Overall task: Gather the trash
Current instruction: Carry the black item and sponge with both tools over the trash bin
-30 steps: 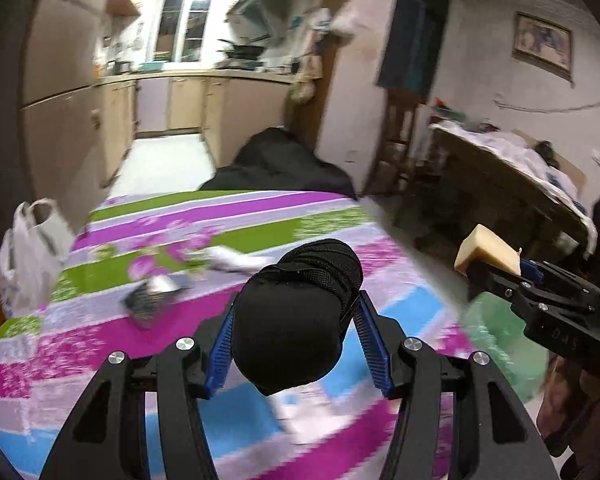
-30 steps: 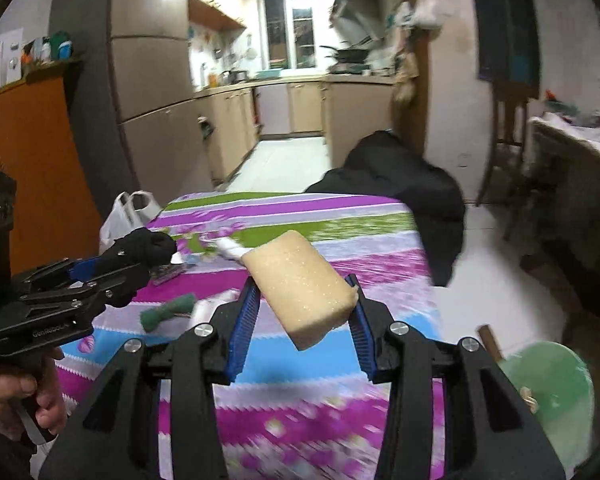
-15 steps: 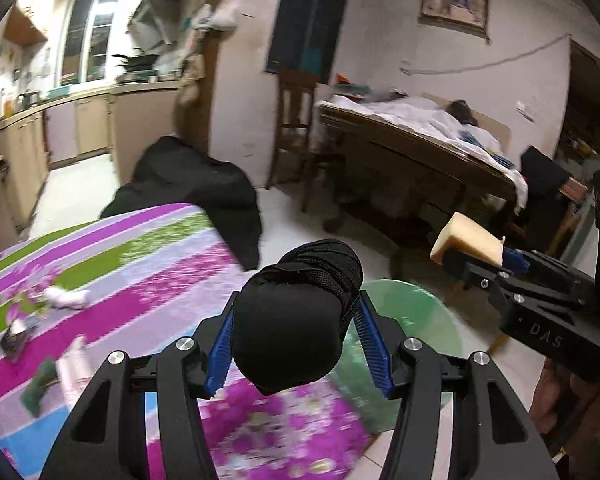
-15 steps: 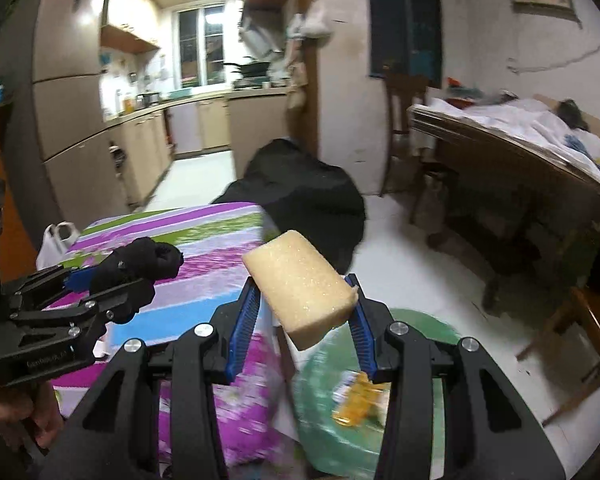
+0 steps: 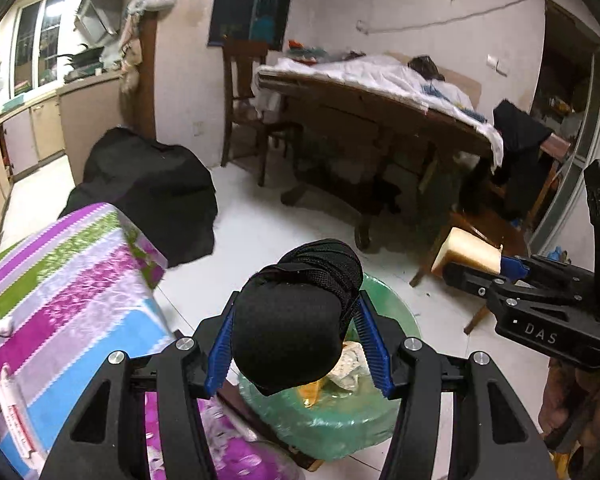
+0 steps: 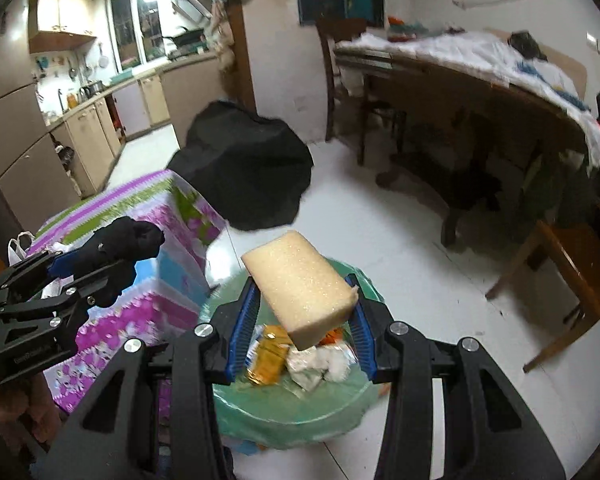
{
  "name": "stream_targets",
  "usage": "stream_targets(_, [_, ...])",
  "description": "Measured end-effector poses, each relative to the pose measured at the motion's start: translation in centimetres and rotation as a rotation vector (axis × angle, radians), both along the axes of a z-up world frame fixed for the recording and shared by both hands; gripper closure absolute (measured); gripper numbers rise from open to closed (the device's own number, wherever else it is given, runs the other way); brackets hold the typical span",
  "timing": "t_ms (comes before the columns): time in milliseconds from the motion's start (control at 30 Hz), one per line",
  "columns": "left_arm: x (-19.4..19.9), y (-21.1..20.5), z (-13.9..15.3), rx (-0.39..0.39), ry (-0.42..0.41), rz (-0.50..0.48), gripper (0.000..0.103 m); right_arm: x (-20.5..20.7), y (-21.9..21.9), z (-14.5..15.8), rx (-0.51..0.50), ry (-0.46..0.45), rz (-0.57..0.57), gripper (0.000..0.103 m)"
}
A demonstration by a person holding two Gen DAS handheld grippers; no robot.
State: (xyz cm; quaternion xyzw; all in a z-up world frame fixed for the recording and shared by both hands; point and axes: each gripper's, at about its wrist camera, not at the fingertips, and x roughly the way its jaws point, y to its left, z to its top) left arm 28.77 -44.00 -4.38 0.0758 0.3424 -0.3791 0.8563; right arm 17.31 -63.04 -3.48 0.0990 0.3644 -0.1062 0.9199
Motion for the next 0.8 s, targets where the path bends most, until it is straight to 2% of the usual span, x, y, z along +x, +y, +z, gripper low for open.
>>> stream_targets(200, [2.3, -3.5, -3.3, 0.069, 0.060, -0.023, 0.046, 1.4, -2.4, -2.7, 0.061, 0.095, 0.002, 0.062])
stream_targets(433, [4.2, -4.6, -6.3, 0.106, 0.094, -0.017, 0.046, 2.3, -3.1, -5.2, 0.079, 0.150, 0.013, 0.062])
stream_targets(800, [4.9, -4.8, -7.8, 0.129, 0.102, -0.015, 0.046, 2.8, -3.7, -6.0, 0.083, 0.165, 0.016, 0.062])
